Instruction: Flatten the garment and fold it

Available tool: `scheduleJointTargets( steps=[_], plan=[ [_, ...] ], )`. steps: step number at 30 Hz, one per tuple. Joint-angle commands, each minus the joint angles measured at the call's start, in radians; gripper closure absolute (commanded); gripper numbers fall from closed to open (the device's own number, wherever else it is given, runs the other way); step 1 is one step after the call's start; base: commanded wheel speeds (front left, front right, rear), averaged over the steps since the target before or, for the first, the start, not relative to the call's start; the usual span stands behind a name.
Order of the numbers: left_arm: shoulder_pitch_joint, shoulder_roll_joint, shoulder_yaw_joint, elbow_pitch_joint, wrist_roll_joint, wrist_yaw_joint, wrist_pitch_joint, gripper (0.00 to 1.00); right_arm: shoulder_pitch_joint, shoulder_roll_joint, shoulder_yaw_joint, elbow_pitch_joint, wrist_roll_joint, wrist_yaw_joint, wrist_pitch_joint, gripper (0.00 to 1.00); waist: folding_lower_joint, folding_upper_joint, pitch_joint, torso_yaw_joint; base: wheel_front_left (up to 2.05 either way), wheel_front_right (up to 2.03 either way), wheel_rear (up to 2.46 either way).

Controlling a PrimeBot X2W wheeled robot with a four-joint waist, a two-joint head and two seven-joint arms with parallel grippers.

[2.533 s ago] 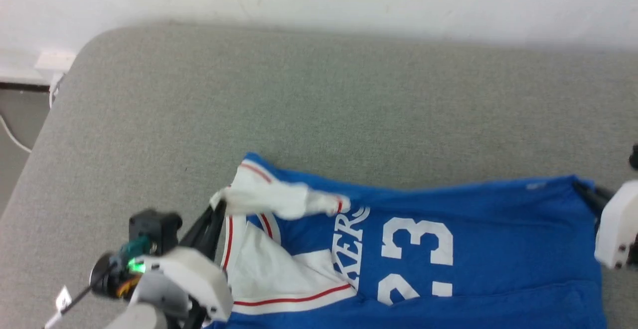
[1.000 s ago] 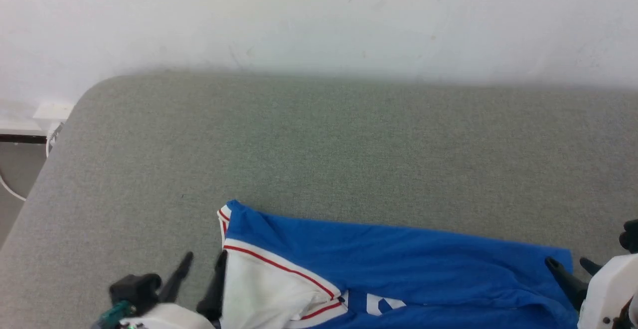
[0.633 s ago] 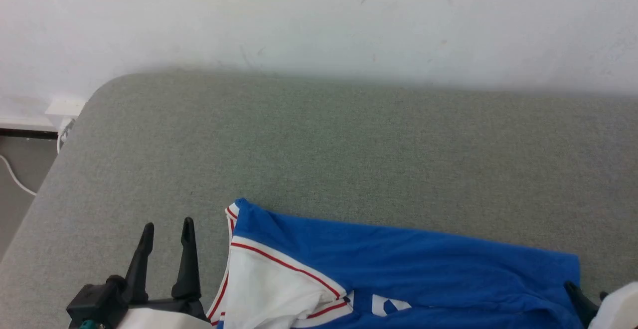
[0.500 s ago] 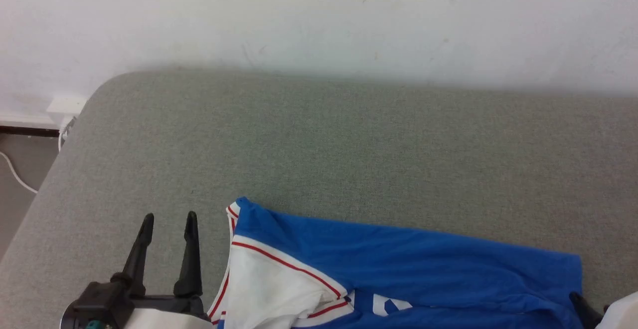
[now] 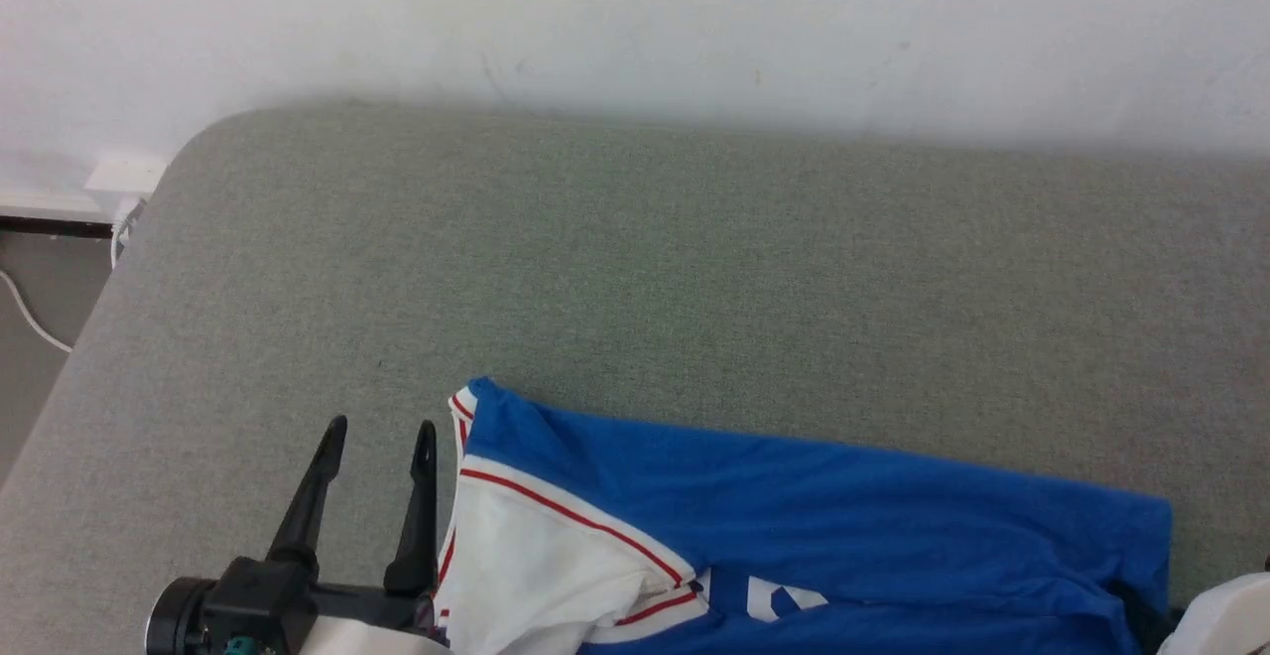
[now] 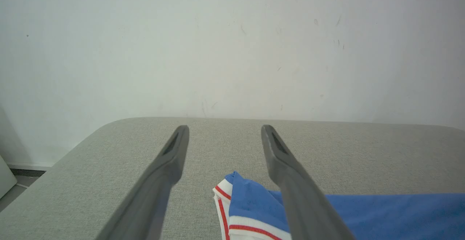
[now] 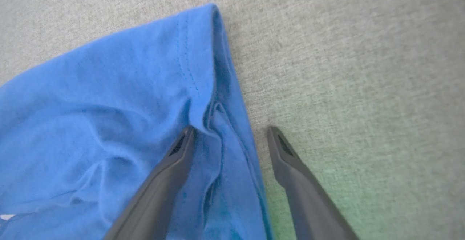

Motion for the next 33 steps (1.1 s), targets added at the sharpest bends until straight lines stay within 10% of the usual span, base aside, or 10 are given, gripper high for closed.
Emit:
scheduleJointTargets(
  steps=[1, 2, 3, 4, 5, 33],
  plan=[
    [-0.009, -0.006, 0.001, -0.002, 0.010, -0.008, -0.005, 0.00, 0.000, 0.040, 0.070, 0.046, 0.029, 0.004, 0.030, 0.00, 0.0001, 0.0000, 0.013, 0.003, 0.00, 0.00, 0.00],
    [-0.011, -0.007, 0.002, -0.001, 0.010, -0.009, -0.005, 0.00, 0.006, 0.040, 0.097, 0.046, 0.047, 0.004, 0.039, 0.00, 0.0001, 0.0000, 0.016, 0.003, 0.00, 0.00, 0.00],
    [-0.013, -0.008, 0.003, 0.001, 0.011, -0.010, -0.005, 0.00, 0.012, 0.040, 0.116, 0.048, 0.065, 0.004, 0.048, 0.24, 0.0001, 0.0000, 0.019, 0.003, 0.00, 0.00, 0.00],
    [-0.014, -0.009, 0.005, 0.002, 0.011, -0.011, -0.005, 0.00, 0.017, 0.040, 0.132, 0.049, 0.077, 0.004, 0.054, 0.79, 0.0001, 0.0000, 0.020, 0.003, 0.00, 0.00, 0.00],
    [-0.016, -0.009, 0.006, 0.003, 0.012, -0.012, -0.005, 0.00, 0.021, 0.040, 0.146, 0.049, 0.085, 0.004, 0.055, 1.00, 0.0001, 0.0000, 0.021, 0.003, 0.00, 0.00, 0.00],
    [-0.003, -0.010, 0.016, 0.044, 0.016, -0.024, -0.005, 0.00, -0.101, -0.172, -0.127, 0.126, -0.017, 0.004, -0.186, 1.00, 0.0001, 0.0000, -0.019, -0.032, 0.00, 0.00, 0.00]
  ],
)
